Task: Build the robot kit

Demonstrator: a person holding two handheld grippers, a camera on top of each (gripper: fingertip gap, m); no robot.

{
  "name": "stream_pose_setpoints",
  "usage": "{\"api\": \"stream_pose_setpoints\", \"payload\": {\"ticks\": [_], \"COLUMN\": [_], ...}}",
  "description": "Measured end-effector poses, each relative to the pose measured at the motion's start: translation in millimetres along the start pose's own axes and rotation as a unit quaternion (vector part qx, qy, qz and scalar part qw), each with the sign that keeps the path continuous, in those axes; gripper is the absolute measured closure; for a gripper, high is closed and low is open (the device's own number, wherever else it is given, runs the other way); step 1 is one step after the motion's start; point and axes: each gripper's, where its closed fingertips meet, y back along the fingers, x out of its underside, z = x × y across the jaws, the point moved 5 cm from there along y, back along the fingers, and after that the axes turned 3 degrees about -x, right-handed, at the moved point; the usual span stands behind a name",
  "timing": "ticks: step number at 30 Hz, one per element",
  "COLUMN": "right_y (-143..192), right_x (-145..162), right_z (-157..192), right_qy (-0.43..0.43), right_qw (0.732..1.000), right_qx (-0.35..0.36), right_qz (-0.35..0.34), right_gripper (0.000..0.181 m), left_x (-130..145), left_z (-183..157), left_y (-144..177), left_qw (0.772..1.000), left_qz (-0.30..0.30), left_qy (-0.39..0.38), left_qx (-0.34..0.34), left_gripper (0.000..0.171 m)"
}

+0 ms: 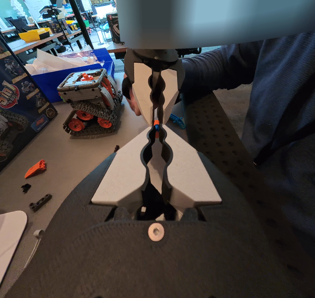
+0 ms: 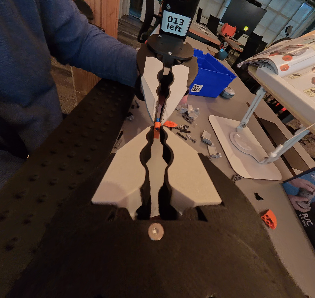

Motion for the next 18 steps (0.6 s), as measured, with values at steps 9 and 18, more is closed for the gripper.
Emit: {"api": "stream_pose_setpoints", "payload": {"ticks": [9,18], "right_y": [14.6,15.4], "right_x": [5.4,38.3], "right_z": [-0.7,-4.7], "right_qy": [-0.02,-0.019], "right_qw": [1.0,0.997], "right_qx": [-0.001,0.007], "right_qz": [-0.02,0.077], "right_gripper": [0.177,0.177], "left_x": [-6.3,50.6], "left_z": [2.9,-8.5], "left_y": [23.7,9.2], "left_qw": [0.998,0.989], "left_qz": [-0.062,0.132], "left_qy": [0.024,-0.045], "left_qx": [-0.023,-0.056], "left_gripper": [0.169,0.168]}}
